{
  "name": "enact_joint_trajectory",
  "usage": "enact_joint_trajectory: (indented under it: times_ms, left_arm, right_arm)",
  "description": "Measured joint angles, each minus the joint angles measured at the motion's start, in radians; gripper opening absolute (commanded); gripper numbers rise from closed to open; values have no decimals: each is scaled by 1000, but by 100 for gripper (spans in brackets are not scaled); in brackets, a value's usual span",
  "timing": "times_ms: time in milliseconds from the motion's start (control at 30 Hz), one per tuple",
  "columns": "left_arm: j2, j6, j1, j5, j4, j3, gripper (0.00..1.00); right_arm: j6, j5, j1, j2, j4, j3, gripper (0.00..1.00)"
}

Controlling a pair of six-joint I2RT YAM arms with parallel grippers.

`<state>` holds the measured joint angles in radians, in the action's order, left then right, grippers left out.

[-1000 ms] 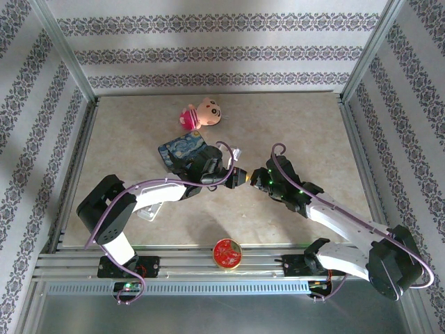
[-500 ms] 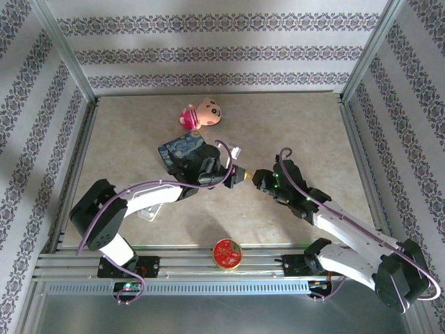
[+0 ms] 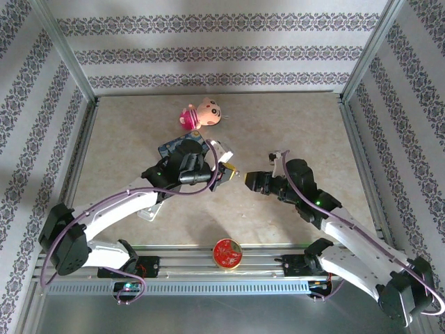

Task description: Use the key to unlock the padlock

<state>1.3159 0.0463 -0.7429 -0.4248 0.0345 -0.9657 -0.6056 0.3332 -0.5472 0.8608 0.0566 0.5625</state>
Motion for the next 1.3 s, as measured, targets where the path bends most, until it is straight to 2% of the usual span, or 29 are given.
enact_joint_trajectory:
  times_ms: [133,333,700,900,1300]
  left_arm:
    - [-47,-43,27,-82,14,1,0]
    - [-80,-30,93,-230,-5,10,0]
    - [-98,-16,98,-399,-4,23,0]
    - [-99,-8,98,-436,-6,29,0]
    - [-99,61,98,-466,-90,55,0]
  right_arm:
    - [69,97,0,-32,-32,0,50]
    - [111,190,0,-80,-91,0,51]
    - [150,336,0,-46,-156,14,49]
    - [160,393,0,-29,-187,29,46]
    - [140,433,0,-6,-250,29,41]
